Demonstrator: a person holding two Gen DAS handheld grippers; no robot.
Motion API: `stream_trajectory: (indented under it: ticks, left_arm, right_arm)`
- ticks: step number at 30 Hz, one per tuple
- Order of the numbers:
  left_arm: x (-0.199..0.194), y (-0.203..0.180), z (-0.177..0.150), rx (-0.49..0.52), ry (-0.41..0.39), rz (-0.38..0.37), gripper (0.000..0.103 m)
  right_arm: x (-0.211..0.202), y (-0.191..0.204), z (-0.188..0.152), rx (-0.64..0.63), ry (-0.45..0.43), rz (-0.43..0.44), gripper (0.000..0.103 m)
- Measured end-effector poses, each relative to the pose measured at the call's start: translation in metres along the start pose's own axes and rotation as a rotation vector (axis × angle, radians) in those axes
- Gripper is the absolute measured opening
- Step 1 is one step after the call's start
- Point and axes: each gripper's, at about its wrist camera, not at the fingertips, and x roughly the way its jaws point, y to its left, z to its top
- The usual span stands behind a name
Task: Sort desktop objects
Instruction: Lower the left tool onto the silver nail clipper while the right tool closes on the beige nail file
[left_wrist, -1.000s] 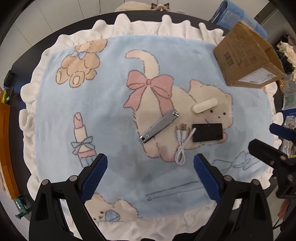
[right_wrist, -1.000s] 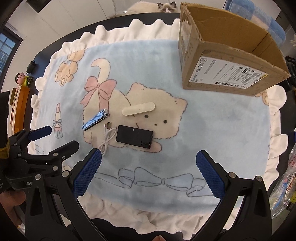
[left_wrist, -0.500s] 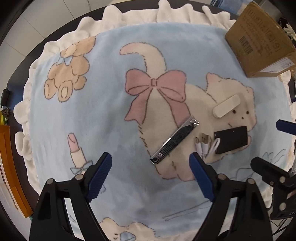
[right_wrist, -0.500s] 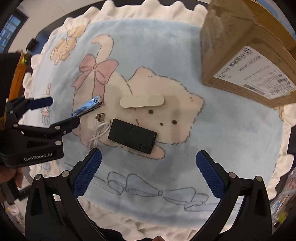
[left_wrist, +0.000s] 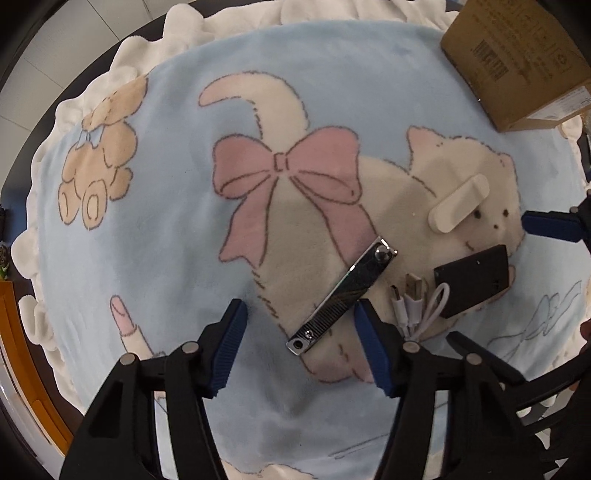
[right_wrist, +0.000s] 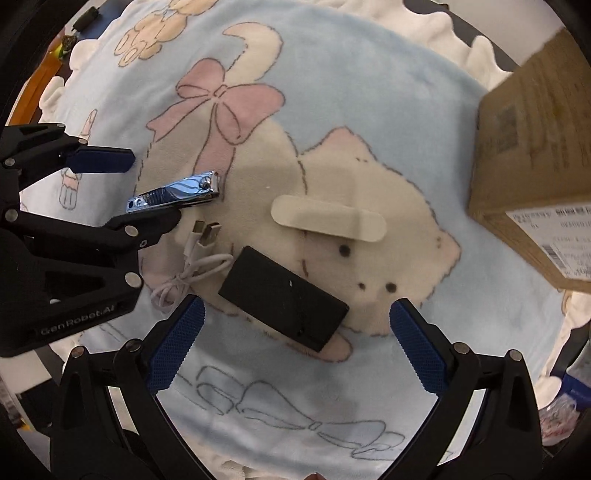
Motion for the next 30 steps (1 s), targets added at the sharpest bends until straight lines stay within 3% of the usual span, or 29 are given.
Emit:
stream_trajectory:
  ticks: [13, 24, 26, 28, 30]
  left_arm:
    - [0.002, 0.008, -0.003, -0.050, 0.004, -0.034, 0.058]
    - [0.000, 0.010, -0.006, -0.083, 0.007, -0.071, 0.035]
    - [0.001, 0.012, -0.008, -0.104, 0.012, -0.086, 0.031]
    - [0.003, 0.014, -0.009, -0.125, 0.018, -0.099, 0.031]
    - [0.004, 0.015, -0.009, -0.139, 0.023, -0.107, 0.030]
  right_arm:
    - [-0.002, -0.002, 0.024, -0.041, -0.008, -0.025, 0.101]
    - [-0.007, -0.026, 0.055, 0.023, -0.044, -0.012, 0.101]
    - [-0.004, -0.025, 0.061, 0.012, -0.036, -0.007, 0.096]
    - [0.001, -0.021, 0.066, -0.001, -0.009, 0.006, 0.082]
    - [0.007, -0.016, 0.066, -0.013, 0.007, -0.013, 0.075]
